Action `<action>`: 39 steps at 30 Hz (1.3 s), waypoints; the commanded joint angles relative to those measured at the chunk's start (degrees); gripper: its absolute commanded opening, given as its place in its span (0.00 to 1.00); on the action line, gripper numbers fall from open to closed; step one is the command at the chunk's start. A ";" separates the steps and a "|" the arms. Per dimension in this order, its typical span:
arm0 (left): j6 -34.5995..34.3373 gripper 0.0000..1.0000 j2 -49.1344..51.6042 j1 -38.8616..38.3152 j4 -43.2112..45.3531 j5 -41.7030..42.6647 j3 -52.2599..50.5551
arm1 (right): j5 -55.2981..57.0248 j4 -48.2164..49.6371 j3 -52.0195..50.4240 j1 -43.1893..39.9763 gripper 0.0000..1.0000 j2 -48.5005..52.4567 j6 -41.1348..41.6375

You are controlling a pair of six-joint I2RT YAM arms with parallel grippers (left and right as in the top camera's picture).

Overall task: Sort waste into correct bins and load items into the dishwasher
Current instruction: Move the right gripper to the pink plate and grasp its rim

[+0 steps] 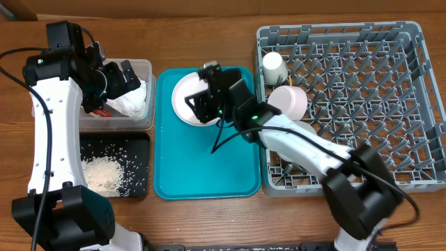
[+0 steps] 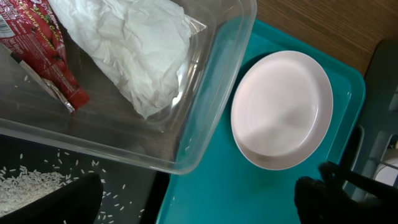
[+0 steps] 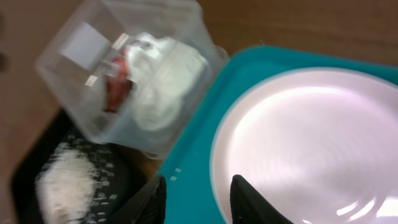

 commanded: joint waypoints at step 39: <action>0.87 1.00 -0.44 -0.39 -0.04 -0.15 0.96 | -23.78 -19.61 0.20 4.44 0.30 9.44 5.84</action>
